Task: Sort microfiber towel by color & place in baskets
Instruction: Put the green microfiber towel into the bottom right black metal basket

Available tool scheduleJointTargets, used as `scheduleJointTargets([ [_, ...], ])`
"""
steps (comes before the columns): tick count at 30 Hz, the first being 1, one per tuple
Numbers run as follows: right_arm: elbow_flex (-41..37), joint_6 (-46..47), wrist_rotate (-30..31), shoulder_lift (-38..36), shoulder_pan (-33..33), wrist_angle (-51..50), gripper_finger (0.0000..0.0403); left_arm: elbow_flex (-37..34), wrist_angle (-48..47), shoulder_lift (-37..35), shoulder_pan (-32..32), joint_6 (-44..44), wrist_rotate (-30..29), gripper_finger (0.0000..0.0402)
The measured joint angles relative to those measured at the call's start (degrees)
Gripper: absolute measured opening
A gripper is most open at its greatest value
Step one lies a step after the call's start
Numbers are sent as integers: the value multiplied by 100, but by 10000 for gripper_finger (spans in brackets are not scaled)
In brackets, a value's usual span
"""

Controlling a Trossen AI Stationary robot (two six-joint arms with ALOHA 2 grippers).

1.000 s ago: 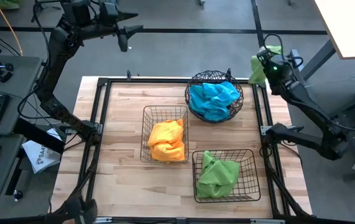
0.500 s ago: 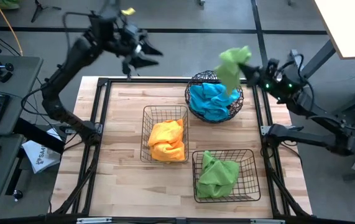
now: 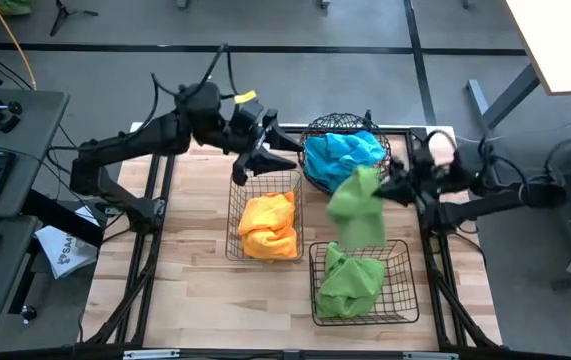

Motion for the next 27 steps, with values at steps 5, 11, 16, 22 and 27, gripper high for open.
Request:
scheduleJointTargets([
  [5,0,143,909,290,1283,-402,0,-2,62,-269,-124,35,-700,223],
  [11,0,504,1747,839,2597,-508,0,2,417,-657,-24,470,-1173,223],
  [16,0,1120,2142,1452,3406,-486,0,9,426,-853,13,554,-1187,223],
  [22,0,2365,2179,2239,4343,-486,0,7,395,-880,9,555,-1184,223],
  [27,0,3555,2268,2830,5075,-486,0,7,408,-878,9,466,-953,223],
])
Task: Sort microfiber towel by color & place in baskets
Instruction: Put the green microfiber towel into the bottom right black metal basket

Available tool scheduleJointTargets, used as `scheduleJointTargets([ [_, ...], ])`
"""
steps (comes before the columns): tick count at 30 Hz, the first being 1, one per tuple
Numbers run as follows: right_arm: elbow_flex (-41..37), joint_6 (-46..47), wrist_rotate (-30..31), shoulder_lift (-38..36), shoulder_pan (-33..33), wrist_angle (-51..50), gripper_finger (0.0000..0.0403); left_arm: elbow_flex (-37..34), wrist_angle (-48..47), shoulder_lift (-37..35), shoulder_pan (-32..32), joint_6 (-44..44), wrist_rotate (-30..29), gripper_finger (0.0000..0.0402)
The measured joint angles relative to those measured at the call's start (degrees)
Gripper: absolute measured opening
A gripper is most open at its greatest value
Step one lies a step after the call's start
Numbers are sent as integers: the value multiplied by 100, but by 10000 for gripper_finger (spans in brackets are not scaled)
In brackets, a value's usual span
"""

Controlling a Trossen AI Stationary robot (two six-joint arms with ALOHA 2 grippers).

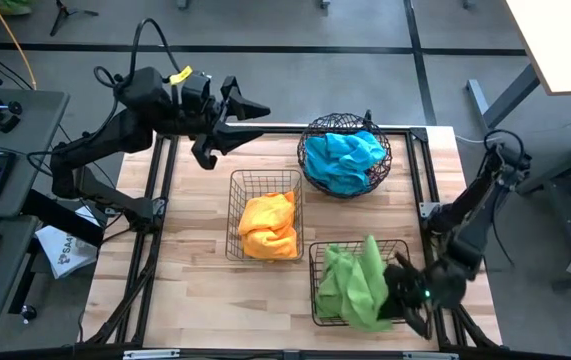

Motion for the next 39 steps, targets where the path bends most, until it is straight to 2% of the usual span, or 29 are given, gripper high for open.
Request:
scheduleJointTargets([
  [5,0,830,97,118,465,27,0,0,121,0,0,-26,19,223],
  [8,0,895,228,-14,577,220,0,-2,288,2,0,-61,64,223],
  [10,0,858,646,-183,591,104,0,-2,353,0,0,-23,71,223],
  [14,0,841,2015,-531,388,-541,0,-2,323,0,0,-11,72,223],
  [17,0,1011,2239,-667,163,-1342,0,-2,176,0,0,-9,72,223],
  [20,-2,1319,1892,-614,18,-2261,0,-2,-61,2,0,-10,74,223],
  [22,-128,1429,1452,-544,-40,-2447,0,-2,-250,2,0,-12,74,223],
  [26,-835,1513,555,-511,-52,-1941,0,-2,-511,2,-2,-57,78,223],
  [29,-1294,1787,420,-515,-205,-1678,0,-2,-554,2,-2,-55,76,223],
  [32,-1351,1895,307,-508,-443,-1654,9,-2,-549,-4,-2,-55,76,223],
  [35,-1148,1260,-107,-511,-701,-1661,40,-7,-550,-46,15,-57,72,223],
  [39,-639,32,-755,-511,-952,-2174,112,-7,-536,-130,54,-56,63,223],
])
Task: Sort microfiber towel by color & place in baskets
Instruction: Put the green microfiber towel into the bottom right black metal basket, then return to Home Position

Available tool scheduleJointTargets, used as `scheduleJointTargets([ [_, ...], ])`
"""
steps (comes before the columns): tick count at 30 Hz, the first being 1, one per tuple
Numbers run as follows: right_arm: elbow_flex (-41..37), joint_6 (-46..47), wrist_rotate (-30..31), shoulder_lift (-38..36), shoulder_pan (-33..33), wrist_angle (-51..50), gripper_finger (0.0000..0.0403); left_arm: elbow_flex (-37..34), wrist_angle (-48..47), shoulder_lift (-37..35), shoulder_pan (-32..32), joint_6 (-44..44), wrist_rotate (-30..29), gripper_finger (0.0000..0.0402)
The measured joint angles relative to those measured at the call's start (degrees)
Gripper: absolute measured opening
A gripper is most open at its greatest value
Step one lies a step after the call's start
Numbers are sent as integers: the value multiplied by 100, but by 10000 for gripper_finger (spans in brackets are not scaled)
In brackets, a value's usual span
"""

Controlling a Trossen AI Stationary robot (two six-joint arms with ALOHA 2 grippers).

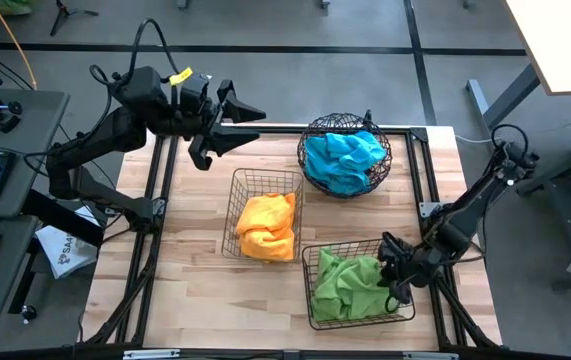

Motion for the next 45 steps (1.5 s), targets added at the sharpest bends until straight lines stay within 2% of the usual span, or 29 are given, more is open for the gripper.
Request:
scheduleJointTargets([
  [5,971,-1243,-131,-2,-73,-1231,212,0,-135,-130,63,45,-3,223],
  [10,1705,-1742,18,-4,-73,-2374,288,0,-401,-204,64,111,-16,223],
  [13,1763,-1490,45,-3,-124,-2821,307,0,-886,-206,63,357,-15,223],
  [17,1483,-1160,169,-15,-239,-2856,307,-275,-1479,-219,58,619,-12,223],
  [20,1334,-1141,347,-15,-353,-2729,290,-922,-1386,-325,58,493,-14,223],
  [24,1299,-1512,441,-129,-579,-2532,238,-2152,-194,-719,58,128,-11,223],
  [27,1297,-1764,458,-345,-864,-2413,165,-3170,862,-1121,104,-267,-48,223],
  [29,1297,-1920,511,-531,-1103,-2330,101,-3828,1480,-1433,162,-536,-90,222],
  [31,1297,-2102,588,-724,-1374,-2276,36,-4429,1989,-1798,220,-732,-297,218],
  [32,1297,-2184,626,-815,-1527,-2247,18,-4715,2196,-1999,249,-797,-407,214],
  [36,1292,-2553,714,-1123,-2118,-2054,20,-5817,3000,-2725,327,-990,-791,191],
  [40,1227,-2934,710,-1286,-2643,-1475,3,-6833,3788,-3365,364,-1122,-1066,156],
  [45,1014,-3287,59,-1309,-3203,-437,1,-7922,4598,-3953,364,-1264,-1276,88],
])
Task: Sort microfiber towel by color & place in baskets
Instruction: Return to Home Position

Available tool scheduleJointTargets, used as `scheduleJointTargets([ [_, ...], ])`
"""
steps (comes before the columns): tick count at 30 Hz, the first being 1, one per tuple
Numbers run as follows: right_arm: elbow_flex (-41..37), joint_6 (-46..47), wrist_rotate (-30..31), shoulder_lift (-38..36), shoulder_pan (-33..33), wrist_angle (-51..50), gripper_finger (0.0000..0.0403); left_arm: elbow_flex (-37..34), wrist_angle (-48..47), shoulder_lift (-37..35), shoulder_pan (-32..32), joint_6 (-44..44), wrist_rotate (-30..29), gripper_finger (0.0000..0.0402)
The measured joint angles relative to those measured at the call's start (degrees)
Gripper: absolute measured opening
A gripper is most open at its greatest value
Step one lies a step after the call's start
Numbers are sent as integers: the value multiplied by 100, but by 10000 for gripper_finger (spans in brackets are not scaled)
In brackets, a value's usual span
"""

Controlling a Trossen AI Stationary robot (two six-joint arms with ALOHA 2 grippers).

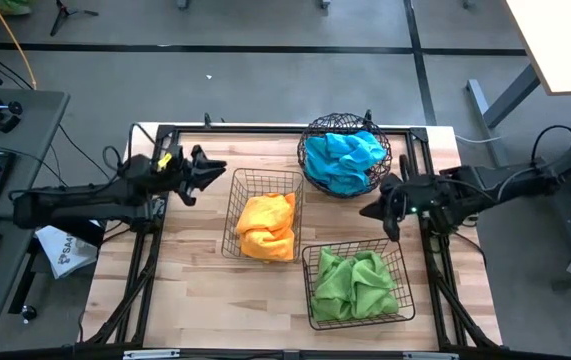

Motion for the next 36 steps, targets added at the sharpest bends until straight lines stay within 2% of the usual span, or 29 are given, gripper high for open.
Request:
scheduleJointTargets([
  [5,-17,-86,-192,-44,-426,448,1,-995,810,-316,-1,-290,-258,11],
  [10,-17,204,-330,-283,-603,417,1,-1845,1849,-339,-12,-609,-612,4],
  [16,-17,384,-364,-785,-515,19,0,-1828,1986,-299,-471,-599,-976,1],
  [19,-17,391,-364,-1057,-503,-276,0,-1828,1965,-222,-1006,-524,-1460,0],
  [22,-16,389,-362,-1298,-503,-466,0,-1828,1965,-101,-1610,-289,-2208,0],
  [25,-17,306,-360,-1515,-501,-614,0,-1831,1919,-21,-1978,67,-2718,0],
  [31,-102,-50,-329,-1999,-501,-1047,0,-1833,1904,-240,-1950,255,-2624,0],
  [33,-471,-47,-336,-2347,-501,-888,0,-1833,1812,-320,-1943,256,-2595,0],
  [36,-1419,70,-406,-2988,-501,23,0,-1833,1700,-382,-1943,262,-2580,0],
])
